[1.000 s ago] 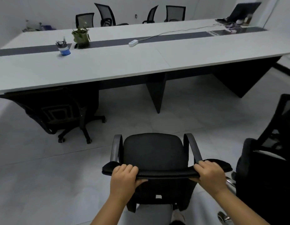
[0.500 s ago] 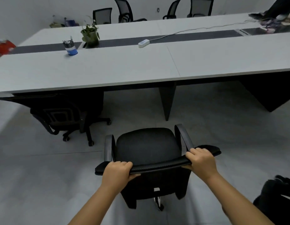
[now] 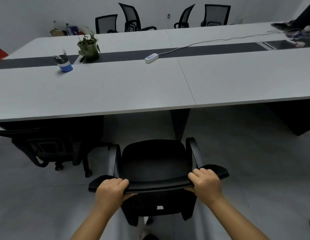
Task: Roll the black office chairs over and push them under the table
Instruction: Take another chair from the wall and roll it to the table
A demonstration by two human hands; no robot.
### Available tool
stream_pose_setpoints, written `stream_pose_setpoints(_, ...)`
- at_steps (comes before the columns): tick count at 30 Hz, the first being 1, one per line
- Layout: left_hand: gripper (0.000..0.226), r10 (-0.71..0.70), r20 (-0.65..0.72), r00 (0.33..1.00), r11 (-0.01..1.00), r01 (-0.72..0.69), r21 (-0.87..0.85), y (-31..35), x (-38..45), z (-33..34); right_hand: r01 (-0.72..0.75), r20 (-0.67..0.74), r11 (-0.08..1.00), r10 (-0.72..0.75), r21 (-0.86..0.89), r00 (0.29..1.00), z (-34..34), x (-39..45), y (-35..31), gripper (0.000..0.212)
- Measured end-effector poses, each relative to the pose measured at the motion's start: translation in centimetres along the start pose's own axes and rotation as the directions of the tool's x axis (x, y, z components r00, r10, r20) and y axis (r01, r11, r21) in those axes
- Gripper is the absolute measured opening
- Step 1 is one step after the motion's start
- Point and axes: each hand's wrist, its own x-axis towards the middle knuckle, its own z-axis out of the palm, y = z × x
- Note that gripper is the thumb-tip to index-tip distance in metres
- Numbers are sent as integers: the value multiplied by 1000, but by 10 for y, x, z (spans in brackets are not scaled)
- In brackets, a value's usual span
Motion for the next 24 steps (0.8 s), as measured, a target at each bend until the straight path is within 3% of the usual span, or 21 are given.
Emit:
stream_pose_setpoints(6,72,-56,60,997,998,57,-4,-31,60,36,-22,53,999,24,-28,998,51,53,28,66)
stream_pose_setpoints(10,71,-77,53,996,997,76,26,-29,86,58,14,171,998,-4,-54,985,82,78,65,39)
stream_pose_setpoints(14,71,-85,19,996,996,84,20,-23,95,67,52,95,997,-58,62,994,94,78,86,16)
stream_pose_setpoints(17,52,-93,13,996,995,92,33,-20,93,65,60,97,994,-69,94,993,94,75,87,10)
stream_pose_setpoints(21,53,-81,0,997,994,81,74,-22,98,66,50,84,993,-59,108,995,93,81,85,10)
stream_pose_setpoints(24,69,-109,3,994,991,108,82,-21,96,65,69,136,994,-81,89,987,91,82,82,24)
